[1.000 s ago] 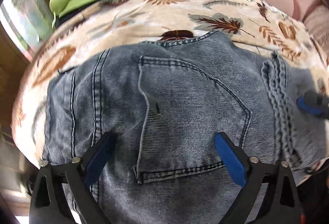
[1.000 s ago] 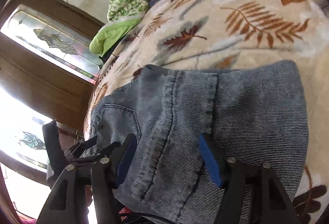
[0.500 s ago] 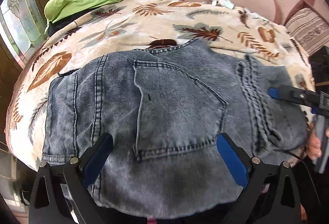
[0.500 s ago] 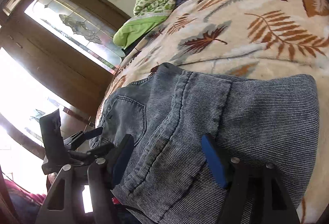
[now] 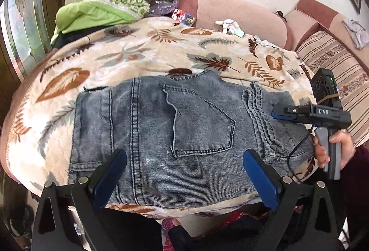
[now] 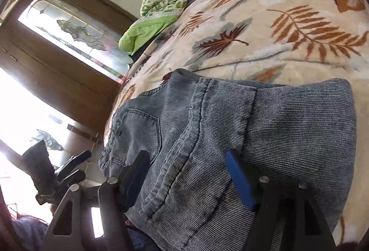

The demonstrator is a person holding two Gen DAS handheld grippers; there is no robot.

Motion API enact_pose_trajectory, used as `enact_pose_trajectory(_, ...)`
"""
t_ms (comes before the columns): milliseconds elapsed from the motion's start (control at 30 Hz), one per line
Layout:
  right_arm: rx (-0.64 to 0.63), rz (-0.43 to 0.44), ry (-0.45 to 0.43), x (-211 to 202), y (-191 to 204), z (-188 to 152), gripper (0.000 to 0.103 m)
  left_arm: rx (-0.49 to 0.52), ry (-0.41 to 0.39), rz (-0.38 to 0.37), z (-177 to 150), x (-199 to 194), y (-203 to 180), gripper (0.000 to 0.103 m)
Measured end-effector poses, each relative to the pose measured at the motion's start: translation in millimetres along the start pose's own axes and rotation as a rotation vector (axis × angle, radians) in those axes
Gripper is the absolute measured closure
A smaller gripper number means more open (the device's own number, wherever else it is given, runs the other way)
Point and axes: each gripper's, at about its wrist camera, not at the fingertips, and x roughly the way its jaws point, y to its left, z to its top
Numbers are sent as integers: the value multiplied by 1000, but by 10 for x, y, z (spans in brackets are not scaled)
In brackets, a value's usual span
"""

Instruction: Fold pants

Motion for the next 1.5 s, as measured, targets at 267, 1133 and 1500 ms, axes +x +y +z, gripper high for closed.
enact_pose_trajectory(267, -30, -15, -14, 38, 65, -9, 21, -29, 34, 16, -4, 160, 89, 2)
enact_pose_trajectory(1133, -163, 38, -74, -10, 71, -158, 20, 0, 66, 125, 274, 388, 103, 2)
enact_pose_trajectory(1500, -273, -124, -23, 83, 889, -61, 20, -275, 25, 313, 81, -96, 1398, 2)
